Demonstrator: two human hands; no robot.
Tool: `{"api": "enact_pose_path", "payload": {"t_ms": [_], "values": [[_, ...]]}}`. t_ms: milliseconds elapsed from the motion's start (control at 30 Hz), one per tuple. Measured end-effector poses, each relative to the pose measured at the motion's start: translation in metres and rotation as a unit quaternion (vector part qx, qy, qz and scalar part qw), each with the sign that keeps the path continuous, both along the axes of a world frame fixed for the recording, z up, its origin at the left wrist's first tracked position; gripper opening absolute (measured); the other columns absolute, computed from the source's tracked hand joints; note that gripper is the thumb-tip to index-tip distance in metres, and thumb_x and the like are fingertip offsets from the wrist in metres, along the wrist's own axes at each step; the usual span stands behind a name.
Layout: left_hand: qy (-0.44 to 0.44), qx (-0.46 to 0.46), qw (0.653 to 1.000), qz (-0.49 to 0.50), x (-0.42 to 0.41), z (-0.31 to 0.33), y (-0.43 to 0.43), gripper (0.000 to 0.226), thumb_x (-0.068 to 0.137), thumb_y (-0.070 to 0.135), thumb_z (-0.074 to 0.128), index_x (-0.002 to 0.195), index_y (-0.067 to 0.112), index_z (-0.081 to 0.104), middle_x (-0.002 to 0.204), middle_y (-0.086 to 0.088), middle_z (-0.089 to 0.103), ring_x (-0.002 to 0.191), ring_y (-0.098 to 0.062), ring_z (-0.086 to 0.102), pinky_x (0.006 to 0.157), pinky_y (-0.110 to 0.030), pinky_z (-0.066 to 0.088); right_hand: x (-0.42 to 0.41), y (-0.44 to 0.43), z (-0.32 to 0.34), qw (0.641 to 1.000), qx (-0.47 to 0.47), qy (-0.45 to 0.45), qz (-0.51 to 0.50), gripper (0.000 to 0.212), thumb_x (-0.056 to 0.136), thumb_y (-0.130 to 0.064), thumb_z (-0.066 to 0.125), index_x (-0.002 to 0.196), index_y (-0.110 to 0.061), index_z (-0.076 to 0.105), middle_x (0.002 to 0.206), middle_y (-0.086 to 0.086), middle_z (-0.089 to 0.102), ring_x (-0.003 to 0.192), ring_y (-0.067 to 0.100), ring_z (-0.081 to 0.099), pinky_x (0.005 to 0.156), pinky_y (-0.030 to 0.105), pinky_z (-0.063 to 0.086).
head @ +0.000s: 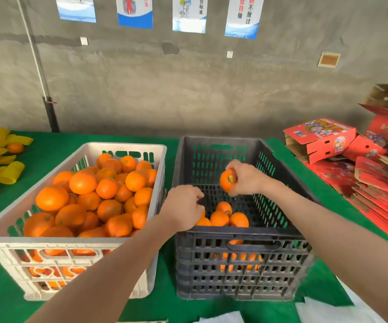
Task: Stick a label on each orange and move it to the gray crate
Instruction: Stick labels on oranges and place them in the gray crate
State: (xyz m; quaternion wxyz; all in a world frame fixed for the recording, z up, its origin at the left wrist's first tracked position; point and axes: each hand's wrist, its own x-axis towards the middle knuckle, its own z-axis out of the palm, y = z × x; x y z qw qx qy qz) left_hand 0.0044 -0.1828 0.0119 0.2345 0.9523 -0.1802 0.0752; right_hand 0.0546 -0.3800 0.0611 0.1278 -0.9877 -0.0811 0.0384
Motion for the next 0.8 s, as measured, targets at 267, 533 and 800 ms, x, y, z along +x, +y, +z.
{"api": "enact_pose_path", "payload": {"t_ms": [267,533,800], "values": [[0.001,0.019,0.999,-0.034,0.004,-0.005,0.003,0.034,0.092,0.028,0.06,0.126,0.02,0.058,0.121,0.002,0.063,0.117,-0.015,0.052,0.107,-0.034,0.029,0.033,-0.023,-0.093,0.906,-0.299,0.293,0.059,0.04,0.098,-0.019,0.047,0.137,-0.011,0.045,0.136,0.012,0.049,0.107,0.025,0.049,0.086,0.03,0.038],[0.017,-0.003,0.999,-0.029,0.001,0.002,0.004,0.035,0.094,0.024,0.057,0.128,0.018,0.056,0.123,-0.002,0.062,0.118,-0.02,0.052,0.108,-0.037,0.027,0.04,0.001,-0.076,0.951,-0.279,0.122,0.053,0.07,0.084,-0.025,0.067,0.144,-0.018,0.031,0.143,0.01,0.042,0.124,0.029,0.048,0.095,0.036,0.045],[0.028,-0.423,0.899,0.111,0.028,-0.009,0.055,0.025,0.093,-0.001,0.049,0.107,0.017,0.058,0.097,0.01,0.057,0.096,-0.007,0.058,0.07,-0.007,0.043,0.001,0.119,-0.029,0.937,0.169,-0.285,0.111,0.017,0.09,-0.009,0.059,0.107,-0.009,0.064,0.105,0.004,0.064,0.096,0.014,0.056,0.086,0.029,0.045]]}}
